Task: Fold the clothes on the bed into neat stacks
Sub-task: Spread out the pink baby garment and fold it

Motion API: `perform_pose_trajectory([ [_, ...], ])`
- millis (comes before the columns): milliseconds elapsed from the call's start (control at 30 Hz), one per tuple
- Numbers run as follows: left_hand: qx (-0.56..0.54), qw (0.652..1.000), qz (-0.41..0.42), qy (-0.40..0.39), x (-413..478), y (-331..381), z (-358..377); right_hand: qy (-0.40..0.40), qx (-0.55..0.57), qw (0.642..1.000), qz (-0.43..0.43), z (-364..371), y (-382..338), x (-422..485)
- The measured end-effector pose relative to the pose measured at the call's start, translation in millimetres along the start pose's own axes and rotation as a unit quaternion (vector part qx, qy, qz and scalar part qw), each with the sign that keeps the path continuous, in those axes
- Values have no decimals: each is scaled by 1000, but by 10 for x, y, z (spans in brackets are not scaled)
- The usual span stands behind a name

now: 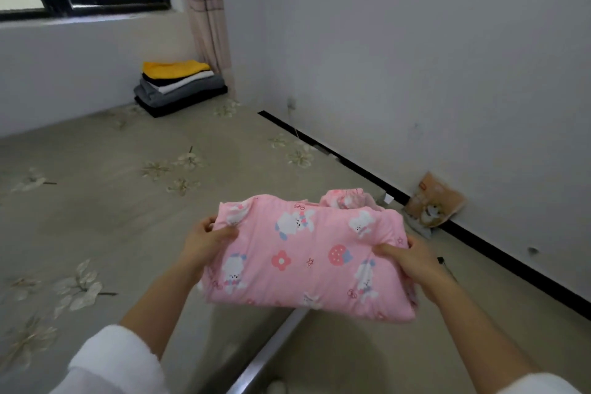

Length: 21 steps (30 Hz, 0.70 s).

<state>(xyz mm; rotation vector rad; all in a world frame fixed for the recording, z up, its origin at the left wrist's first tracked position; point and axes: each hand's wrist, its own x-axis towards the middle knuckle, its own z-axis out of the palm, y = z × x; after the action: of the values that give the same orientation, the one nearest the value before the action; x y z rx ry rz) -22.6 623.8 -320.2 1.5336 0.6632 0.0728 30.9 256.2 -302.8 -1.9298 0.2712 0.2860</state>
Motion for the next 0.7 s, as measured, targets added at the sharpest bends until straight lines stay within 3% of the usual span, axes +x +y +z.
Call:
perform_pose_trajectory([
  [700,24,996,35,-80,2500,1402,3535,110,53,992,15,-1990,-398,3322],
])
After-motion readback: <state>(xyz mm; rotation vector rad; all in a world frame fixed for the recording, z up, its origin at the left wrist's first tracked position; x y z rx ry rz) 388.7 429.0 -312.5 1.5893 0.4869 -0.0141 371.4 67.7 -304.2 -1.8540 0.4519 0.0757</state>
